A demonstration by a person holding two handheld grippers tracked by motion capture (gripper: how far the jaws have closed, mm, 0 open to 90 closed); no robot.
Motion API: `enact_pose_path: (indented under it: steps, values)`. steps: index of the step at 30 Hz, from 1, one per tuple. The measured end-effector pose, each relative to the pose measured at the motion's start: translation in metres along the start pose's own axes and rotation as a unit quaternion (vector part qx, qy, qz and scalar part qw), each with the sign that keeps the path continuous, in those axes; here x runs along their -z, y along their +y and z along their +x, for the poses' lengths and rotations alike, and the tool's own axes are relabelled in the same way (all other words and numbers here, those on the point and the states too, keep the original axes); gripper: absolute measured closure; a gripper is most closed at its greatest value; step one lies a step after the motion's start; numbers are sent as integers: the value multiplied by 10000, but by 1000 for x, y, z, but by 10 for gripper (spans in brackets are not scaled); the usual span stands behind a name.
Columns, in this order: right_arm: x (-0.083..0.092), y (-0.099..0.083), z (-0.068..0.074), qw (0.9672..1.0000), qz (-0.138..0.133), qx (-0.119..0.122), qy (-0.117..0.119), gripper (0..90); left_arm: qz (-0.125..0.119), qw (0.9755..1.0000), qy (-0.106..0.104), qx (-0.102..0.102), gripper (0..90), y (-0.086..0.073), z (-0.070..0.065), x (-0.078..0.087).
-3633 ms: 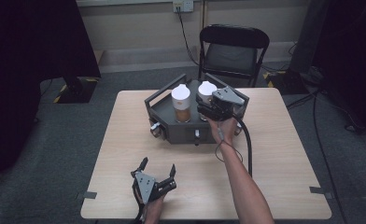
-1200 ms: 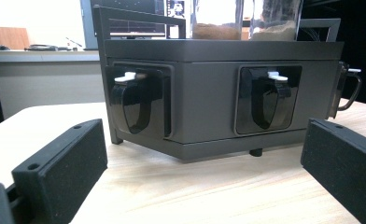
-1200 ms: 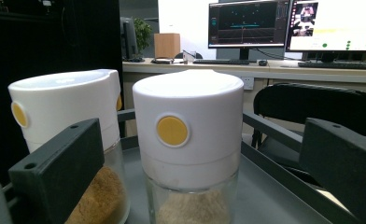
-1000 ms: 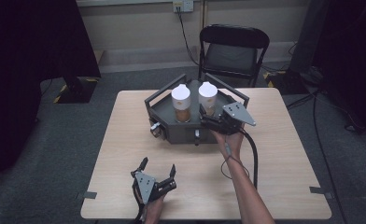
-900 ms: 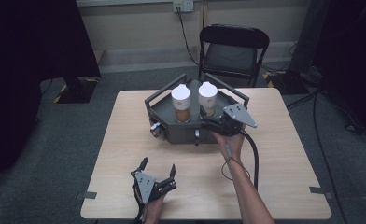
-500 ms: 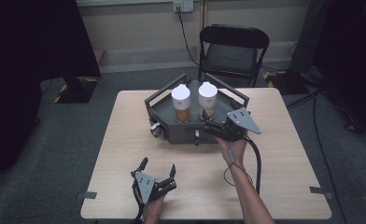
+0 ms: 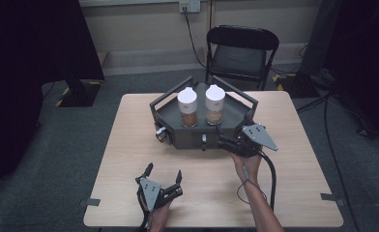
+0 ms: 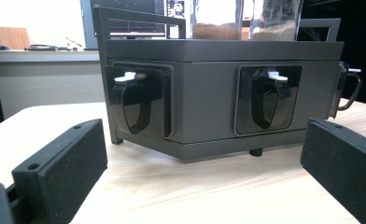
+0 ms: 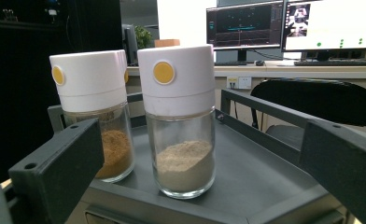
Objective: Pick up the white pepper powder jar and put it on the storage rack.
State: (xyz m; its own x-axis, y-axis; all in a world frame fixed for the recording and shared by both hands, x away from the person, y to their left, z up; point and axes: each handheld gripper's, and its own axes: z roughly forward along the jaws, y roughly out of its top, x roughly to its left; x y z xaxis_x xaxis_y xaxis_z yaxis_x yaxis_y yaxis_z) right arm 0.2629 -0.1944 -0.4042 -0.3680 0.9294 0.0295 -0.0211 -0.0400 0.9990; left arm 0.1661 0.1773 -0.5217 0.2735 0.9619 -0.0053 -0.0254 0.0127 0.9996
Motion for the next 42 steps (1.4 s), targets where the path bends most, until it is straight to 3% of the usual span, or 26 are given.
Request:
enact_pose_path:
  steps: [30,42]
  values:
    - [50,-11,11,9997,-157,182,-66,0,0,10000,0,-1,0,0,0,0]
    - [65,-20,11,9998,-112,131,-136,0,0,10000,0,-1,0,0,0,0]
